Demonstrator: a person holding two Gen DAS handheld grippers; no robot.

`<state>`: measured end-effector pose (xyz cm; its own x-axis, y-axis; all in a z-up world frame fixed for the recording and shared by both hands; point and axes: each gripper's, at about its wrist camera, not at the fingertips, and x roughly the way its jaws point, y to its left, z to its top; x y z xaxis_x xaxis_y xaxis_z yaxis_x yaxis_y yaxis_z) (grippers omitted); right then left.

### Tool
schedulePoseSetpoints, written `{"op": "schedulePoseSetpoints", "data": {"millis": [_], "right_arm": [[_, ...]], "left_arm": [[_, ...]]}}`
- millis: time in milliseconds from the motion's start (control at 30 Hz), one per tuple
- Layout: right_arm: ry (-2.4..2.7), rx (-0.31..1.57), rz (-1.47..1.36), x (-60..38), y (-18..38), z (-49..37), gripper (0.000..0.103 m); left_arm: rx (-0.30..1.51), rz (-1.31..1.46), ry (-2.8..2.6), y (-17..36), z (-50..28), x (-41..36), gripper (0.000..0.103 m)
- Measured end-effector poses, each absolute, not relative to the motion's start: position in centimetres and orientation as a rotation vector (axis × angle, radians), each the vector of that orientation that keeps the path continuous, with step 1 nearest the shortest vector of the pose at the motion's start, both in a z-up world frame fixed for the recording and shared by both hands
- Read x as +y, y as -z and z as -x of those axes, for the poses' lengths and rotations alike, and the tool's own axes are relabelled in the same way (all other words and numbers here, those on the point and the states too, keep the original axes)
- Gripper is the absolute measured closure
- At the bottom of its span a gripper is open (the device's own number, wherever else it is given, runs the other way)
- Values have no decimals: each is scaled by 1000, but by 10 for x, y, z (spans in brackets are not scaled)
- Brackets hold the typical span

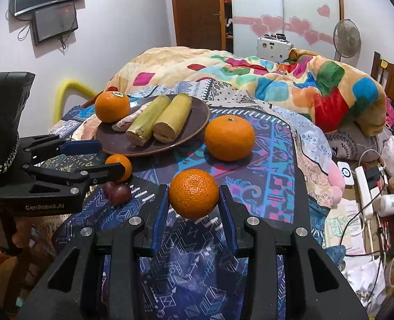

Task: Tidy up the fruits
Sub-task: 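Grasp a small tangerine with right tool and carry it toward the plate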

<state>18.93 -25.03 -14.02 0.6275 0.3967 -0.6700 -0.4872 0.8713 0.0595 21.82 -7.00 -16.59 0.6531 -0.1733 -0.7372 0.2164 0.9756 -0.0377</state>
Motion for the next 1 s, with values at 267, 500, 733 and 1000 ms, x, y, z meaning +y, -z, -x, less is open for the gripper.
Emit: {"op": "schedulePoseSetpoints", "data": {"millis": [267, 500, 733, 1000], "right_arm": [[-520, 712, 135, -252, 138, -183, 69], [-532, 709, 139, -250, 138, -180, 69], [-537, 704, 115, -246, 135, -189, 69], [-580, 678, 113, -223, 128, -197, 69]], "left_arm": [[891, -4, 257, 175, -219, -72, 67], [887, 14, 276, 175, -217, -73, 73], [856, 47, 277, 162, -209, -55, 73], [799, 73, 229, 144, -210, -24, 73]]}}
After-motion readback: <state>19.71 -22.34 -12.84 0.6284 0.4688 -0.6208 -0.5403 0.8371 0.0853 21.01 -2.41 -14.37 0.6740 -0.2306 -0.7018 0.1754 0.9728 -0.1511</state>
